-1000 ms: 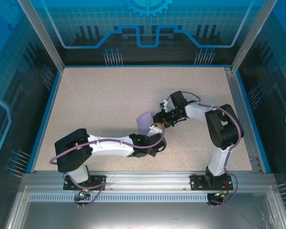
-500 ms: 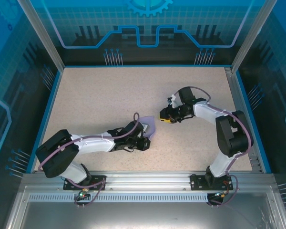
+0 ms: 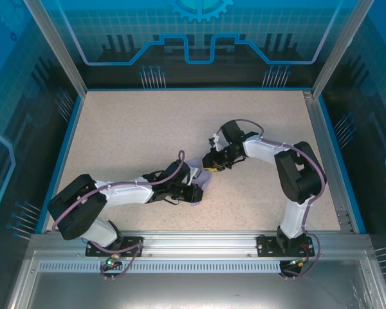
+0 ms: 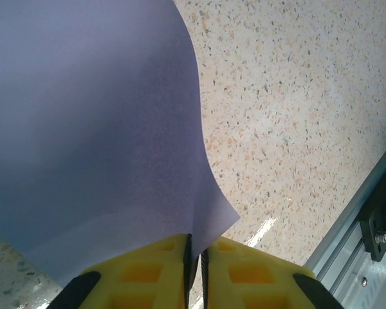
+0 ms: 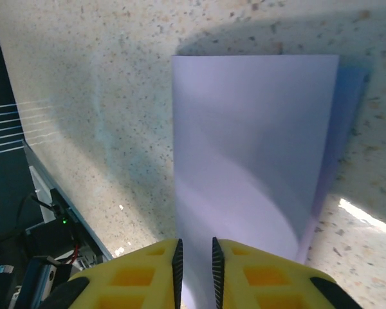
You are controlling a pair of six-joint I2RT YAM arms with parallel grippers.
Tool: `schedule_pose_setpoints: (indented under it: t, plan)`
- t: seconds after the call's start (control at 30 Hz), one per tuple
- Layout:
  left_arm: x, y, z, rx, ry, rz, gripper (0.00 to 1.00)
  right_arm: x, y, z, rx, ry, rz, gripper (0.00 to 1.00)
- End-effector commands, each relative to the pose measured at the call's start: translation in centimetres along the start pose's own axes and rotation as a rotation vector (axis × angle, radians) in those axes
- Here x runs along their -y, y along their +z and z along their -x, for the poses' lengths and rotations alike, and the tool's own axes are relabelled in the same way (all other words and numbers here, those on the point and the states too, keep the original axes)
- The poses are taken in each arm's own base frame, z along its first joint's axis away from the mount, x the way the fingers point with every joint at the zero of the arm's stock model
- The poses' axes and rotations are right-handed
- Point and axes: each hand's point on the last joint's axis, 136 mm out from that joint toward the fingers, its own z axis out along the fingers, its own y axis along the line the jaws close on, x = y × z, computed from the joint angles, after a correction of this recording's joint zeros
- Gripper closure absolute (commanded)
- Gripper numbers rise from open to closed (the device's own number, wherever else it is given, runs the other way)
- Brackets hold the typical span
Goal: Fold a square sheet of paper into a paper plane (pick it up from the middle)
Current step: Third fold the triangle at the center of the table.
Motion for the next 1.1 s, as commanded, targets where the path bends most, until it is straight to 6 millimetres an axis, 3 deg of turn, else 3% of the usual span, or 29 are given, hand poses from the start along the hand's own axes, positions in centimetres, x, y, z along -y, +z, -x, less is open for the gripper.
schedule_pose_setpoints:
  t: [0.0,0.07,0.17,0.27,0.4,0.57,1.07]
  plan:
    - [0.3,-0.8,0.0,0.006,0.011,-0.012,0.81,0.2,-0.3,-0.3,-0.019,0.008,0.004,0.78]
    - [0.6,-1.0,0.2,0.007,0.017,-0.019,0.81,0.4,-1.2,-0.5,0.004,-0.01,-0.039,0.76]
    - [0.7,-1.2,0.4,0.012,0.024,-0.015,0.81,2.2,-3.7,-0.3,0.087,0.053,-0.123,0.57]
    - [0.9,-1.3,0.6,0.015,0.029,-0.02,0.8,2.6,-4.0,-1.1,0.085,0.146,-0.056,0.47]
    - [1.0,-1.3,0.7,0.01,0.036,-0.018,0.79,0.3,-2.0,-2.6,0.006,0.16,0.058,0.45]
    - [1.1,-1.3,0.6,0.006,0.039,-0.019,0.78,0.2,-0.3,-3.4,-0.018,0.206,0.059,0.45]
    - [2.4,-2.1,1.7,0.059,0.041,-0.016,0.6,-0.6,0.8,-3.5,-0.038,0.231,0.117,0.49]
